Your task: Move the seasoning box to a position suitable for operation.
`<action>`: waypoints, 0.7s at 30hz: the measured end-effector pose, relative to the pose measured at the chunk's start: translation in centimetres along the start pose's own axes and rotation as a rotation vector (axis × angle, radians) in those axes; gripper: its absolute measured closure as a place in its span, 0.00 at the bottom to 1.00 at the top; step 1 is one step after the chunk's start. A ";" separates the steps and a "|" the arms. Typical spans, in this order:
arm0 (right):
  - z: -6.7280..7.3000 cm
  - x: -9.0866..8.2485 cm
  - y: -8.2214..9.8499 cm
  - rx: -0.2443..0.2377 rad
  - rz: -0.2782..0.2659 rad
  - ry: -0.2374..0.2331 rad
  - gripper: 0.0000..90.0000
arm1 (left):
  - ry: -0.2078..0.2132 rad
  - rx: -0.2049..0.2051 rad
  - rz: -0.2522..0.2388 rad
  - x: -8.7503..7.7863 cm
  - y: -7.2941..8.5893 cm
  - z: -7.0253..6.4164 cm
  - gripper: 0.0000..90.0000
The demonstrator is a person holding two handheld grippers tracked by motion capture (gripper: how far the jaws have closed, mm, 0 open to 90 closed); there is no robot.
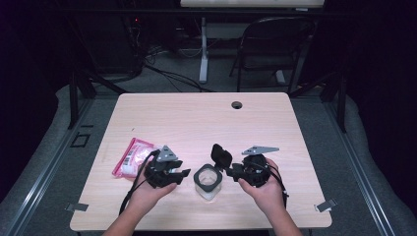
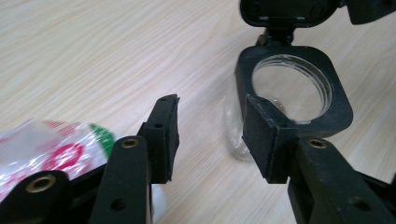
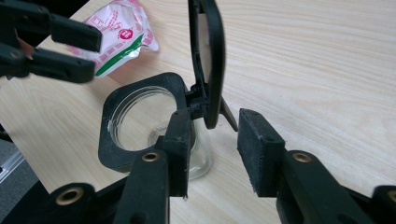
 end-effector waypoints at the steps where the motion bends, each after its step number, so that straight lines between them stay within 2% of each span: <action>1: 0.1 0.0 0.0 -0.001 -0.001 -0.004 0.69 | -0.002 -0.018 -0.017 -0.8 0.5 0.7 0.60; 2: 0.2 -0.1 0.0 -0.004 0.001 -0.001 0.68 | -0.002 -0.018 -0.017 -0.8 0.5 0.7 0.59; 3: 0.2 -0.2 -0.1 -0.009 0.007 0.002 0.67 | -0.002 -0.036 -0.028 -1.5 1.1 1.5 0.58; 4: 0.2 -0.2 -0.1 -0.009 0.007 0.002 0.67 | -0.002 -0.036 -0.028 -1.5 1.1 1.5 0.57; 5: 0.3 -0.4 -0.2 -0.015 0.003 0.009 0.66 | -0.015 -0.058 -0.036 -2.0 1.7 2.4 0.57; 6: 0.3 -0.4 -0.2 -0.015 0.003 0.009 0.66 | -0.015 -0.058 -0.036 -2.0 1.7 2.4 0.57; 7: 0.4 -0.4 -0.1 -0.011 0.000 0.008 0.66 | -0.029 -0.077 -0.039 -2.6 2.3 3.4 0.56; 8: 0.4 -0.4 -0.1 -0.011 0.000 0.008 0.66 | -0.029 -0.077 -0.039 -2.6 2.3 3.4 0.56; 10: 0.6 -0.4 0.0 -0.013 0.005 0.008 0.65 | -0.058 -0.108 -0.049 -3.5 3.2 4.7 0.54; 12: 0.7 -0.3 0.1 -0.012 0.009 0.006 0.65 | -0.069 -0.122 -0.046 -3.9 3.8 5.3 0.52; 17: 0.7 -0.2 0.1 -0.011 0.005 -0.001 0.65 | -0.072 -0.132 -0.030 -3.8 4.6 5.8 0.50; 21: 0.6 -0.1 0.3 -0.009 0.012 -0.003 0.64 | -0.053 -0.119 -0.016 -2.5 5.0 5.4 0.48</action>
Point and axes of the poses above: each handheld gripper's, and its own axes: x roughly forward along the jaws, y roughly out of its underside, z roughly to its left, the point moved 4 cm from there along x, roughly forward along the jaws, and after that the axes turned 14 degrees about z, right-handed, at the moved point
